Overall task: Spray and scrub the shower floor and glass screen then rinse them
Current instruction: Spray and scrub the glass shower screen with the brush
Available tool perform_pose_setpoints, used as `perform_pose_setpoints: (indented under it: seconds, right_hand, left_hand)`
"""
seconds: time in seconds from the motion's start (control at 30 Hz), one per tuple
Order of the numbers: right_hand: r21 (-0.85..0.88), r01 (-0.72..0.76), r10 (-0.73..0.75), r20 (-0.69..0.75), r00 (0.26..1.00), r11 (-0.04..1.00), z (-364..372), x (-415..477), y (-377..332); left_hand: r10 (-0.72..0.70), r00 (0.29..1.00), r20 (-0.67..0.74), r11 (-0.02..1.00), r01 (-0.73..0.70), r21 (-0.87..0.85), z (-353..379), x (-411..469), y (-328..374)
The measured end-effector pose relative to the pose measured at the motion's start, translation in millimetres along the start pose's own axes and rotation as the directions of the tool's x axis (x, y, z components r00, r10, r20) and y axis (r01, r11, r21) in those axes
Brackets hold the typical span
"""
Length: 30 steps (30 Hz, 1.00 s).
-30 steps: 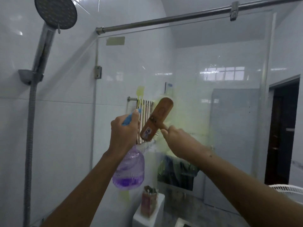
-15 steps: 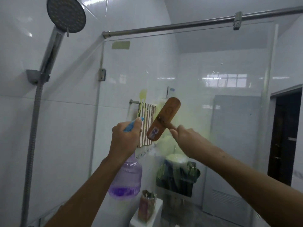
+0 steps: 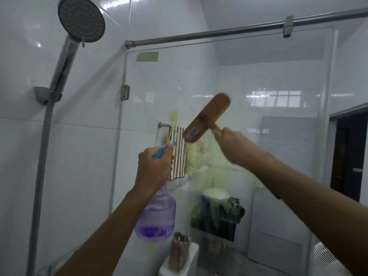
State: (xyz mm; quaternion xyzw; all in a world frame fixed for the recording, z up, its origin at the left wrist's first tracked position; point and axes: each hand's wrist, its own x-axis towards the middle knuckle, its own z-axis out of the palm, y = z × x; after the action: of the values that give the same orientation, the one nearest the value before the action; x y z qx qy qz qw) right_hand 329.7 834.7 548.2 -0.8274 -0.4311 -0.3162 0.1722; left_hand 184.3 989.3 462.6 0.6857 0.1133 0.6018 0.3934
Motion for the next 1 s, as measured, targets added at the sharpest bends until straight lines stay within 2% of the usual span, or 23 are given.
perform_pose_setpoints:
  seconds: [0.07,0.1,0.2,0.27,0.3,0.37,0.43,0.47,0.5,0.6,0.67,0.7,0.77,0.83,0.87,0.9,1.0]
  right_hand:
    - [0.172,-0.085,0.102,-0.089,0.991,0.981,-19,18,0]
    - [0.202,-0.097,0.114,-0.073,0.991,0.974,-16,18,-4]
    - [0.032,0.045,-0.047,0.086,0.995,0.998,26,-13,-24]
    - [0.003,0.085,-0.085,0.153,0.985,0.996,38,-26,-22]
    - [-0.013,0.109,-0.107,0.13,0.986,0.994,35,-20,-19]
    - [0.012,0.033,-0.034,0.023,0.999,0.999,15,4,-12]
    - [0.233,-0.098,0.124,-0.096,0.988,0.967,-9,19,-7]
    - [0.287,-0.122,0.161,-0.113,0.981,0.95,-15,18,-8]
    - [0.239,-0.106,0.133,-0.099,0.986,0.965,-13,13,-12]
    - [-0.003,0.032,-0.032,0.097,0.995,0.999,26,-31,-26]
    - [-0.023,0.083,-0.077,0.175,0.981,0.996,38,-47,-19]
    - [-0.016,0.082,-0.079,0.149,0.986,0.996,34,-41,-12]
    - [-0.023,0.038,-0.038,0.007,0.999,0.999,12,-19,4]
    - [0.073,-0.094,0.103,-0.135,0.985,0.993,-14,-2,20]
    - [0.127,-0.14,0.159,-0.153,0.975,0.982,-20,-3,23]
    - [0.141,-0.162,0.18,-0.127,0.975,0.977,-19,-9,24]
    - [0.004,-0.055,0.055,0.038,0.998,0.998,12,-50,16]
  left_hand:
    - [-0.012,1.0,0.003,1.0,0.012,-0.004,-2,0,-1]
    - [-0.009,1.0,-0.002,1.0,0.009,-0.007,-4,-1,-2]
    - [0.01,1.0,-0.015,1.0,-0.01,-0.007,-6,0,-3]
    - [0.015,1.0,-0.015,1.0,-0.015,-0.007,-8,0,-3]
    - [0.014,1.0,-0.012,1.0,-0.014,-0.005,-10,1,-3]
    - [0.0,1.0,-0.009,1.0,0.0,-0.018,-14,3,-5]
    - [-0.008,1.0,-0.007,1.0,0.008,-0.029,-17,4,-7]
    - [-0.007,1.0,-0.005,0.999,0.007,-0.032,-18,4,-7]
    - [-0.006,1.0,-0.005,0.999,0.005,-0.033,-18,4,-6]
    - [0.0,1.0,0.0,1.0,0.0,-0.024,-20,2,-5]
    - [0.0,1.0,0.004,1.0,0.0,-0.018,-20,1,-6]
    - [0.002,1.0,0.006,1.0,-0.002,-0.015,-20,1,-7]
    - [0.004,1.0,0.012,1.0,-0.004,-0.027,-20,-1,-8]
    - [0.008,1.0,0.028,0.999,-0.007,-0.033,-18,-4,-8]
    - [0.011,0.999,0.034,1.0,-0.01,-0.028,-16,-6,-8]
    - [0.013,0.999,0.036,1.0,-0.012,-0.021,-15,-7,-8]
    - [0.012,0.999,0.045,1.0,-0.011,-0.013,-10,-8,-6]
